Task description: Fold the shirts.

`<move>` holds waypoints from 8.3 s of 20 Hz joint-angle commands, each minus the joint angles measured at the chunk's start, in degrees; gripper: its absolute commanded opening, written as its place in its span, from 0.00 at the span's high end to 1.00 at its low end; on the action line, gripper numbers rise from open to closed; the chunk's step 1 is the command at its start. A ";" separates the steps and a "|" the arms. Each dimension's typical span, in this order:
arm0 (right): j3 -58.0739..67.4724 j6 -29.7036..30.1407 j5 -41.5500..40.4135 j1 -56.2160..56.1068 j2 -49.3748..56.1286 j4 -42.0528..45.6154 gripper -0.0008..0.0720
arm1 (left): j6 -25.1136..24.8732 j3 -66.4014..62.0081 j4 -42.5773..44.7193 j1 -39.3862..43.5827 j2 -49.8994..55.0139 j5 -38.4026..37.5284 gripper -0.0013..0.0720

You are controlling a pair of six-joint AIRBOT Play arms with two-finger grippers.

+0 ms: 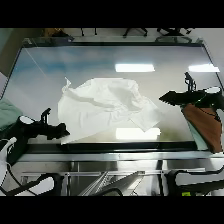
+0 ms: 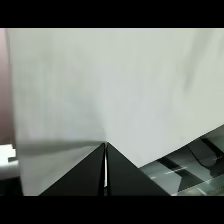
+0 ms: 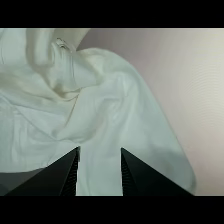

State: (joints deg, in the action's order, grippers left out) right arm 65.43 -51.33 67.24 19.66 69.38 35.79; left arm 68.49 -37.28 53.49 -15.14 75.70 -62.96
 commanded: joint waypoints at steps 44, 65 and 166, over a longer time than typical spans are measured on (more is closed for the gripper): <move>-3.04 2.10 -8.92 -19.34 10.05 -3.74 0.57 | 1.42 -26.03 6.45 -15.67 6.86 -8.11 0.97; 8.59 9.84 -5.60 -13.75 -22.03 -19.96 0.97 | -7.78 -34.40 -28.72 -15.78 -12.90 -15.74 0.97; -36.20 -17.94 4.33 0.96 -26.75 17.31 0.97 | 8.09 -19.63 17.94 -4.20 9.64 -17.00 0.97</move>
State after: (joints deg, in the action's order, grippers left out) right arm 31.57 -62.61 68.42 20.71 49.54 45.25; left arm 72.84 -59.94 62.33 -19.11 88.64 -78.74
